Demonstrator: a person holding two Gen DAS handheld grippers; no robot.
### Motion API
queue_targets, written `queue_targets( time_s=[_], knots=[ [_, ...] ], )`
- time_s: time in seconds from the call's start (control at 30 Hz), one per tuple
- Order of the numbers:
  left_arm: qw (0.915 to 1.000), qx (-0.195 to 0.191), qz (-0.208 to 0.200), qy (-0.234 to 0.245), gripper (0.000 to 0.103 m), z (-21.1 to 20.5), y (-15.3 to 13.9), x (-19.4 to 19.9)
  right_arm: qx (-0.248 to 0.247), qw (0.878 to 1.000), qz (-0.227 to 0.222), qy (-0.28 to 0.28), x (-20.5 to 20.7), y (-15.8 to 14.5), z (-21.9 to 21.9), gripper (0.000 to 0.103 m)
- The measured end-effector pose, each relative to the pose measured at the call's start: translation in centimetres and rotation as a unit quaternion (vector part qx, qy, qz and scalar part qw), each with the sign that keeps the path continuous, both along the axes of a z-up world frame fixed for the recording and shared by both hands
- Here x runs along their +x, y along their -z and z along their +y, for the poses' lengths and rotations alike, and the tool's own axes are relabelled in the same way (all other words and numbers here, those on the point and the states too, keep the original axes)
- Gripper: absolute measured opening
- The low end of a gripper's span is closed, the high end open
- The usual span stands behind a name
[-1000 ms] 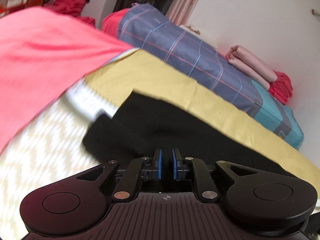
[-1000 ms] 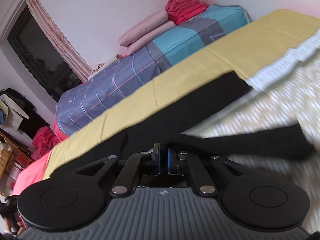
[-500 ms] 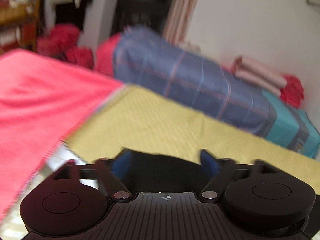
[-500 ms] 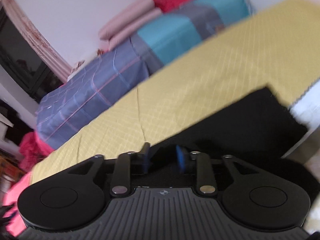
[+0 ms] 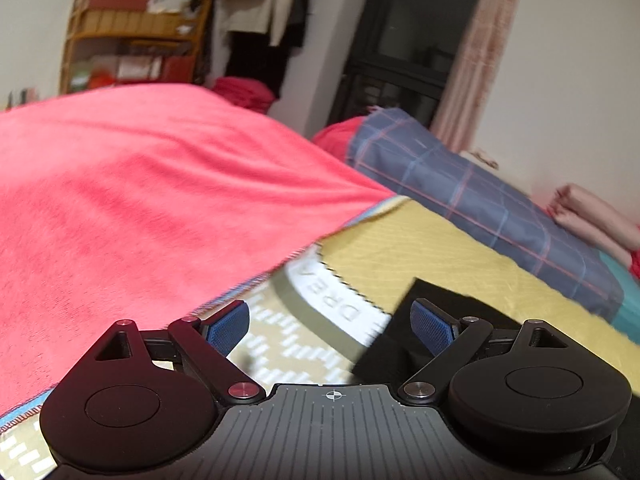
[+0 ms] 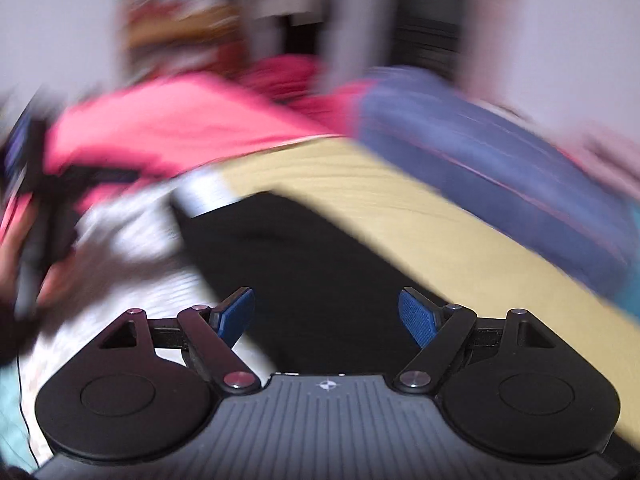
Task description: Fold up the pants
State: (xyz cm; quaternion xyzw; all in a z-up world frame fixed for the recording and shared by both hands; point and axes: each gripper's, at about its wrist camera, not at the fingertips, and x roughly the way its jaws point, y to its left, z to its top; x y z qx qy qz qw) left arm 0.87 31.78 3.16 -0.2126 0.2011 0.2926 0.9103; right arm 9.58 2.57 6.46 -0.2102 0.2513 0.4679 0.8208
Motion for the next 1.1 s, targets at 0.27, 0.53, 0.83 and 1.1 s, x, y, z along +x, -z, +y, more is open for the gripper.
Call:
queue_targets(
  time_s=[0.27, 0.53, 0.83, 1.1],
  knots=[
    [0.9988, -0.035, -0.033, 0.006, 0.103, 1.3, -0.1, -1.5, -0.017, 0.999, -0.005, -0.04, 2.3, 1.9, 9.0, 0.011],
    [0.9984, -0.039, -0.005, 0.04, 0.103, 0.7, 1.1, -0.4, 0.052, 0.976, 0.152, 0.149, 14.2, 4.1, 6.0, 0.06],
    [0.9964, -0.041, 0.032, 0.066, 0.103, 0.0, 2.1, 1.1, 0.122, 0.953, 0.133, 0.242, 10.3, 1.5, -7.7, 0.078],
    [0.9943, -0.069, 0.061, 0.052, 0.103, 0.9, 3.3, 2.0, 0.065, 0.906, 0.084, 0.411, 3.4, 3.6, -24.6, 0.082]
  ],
)
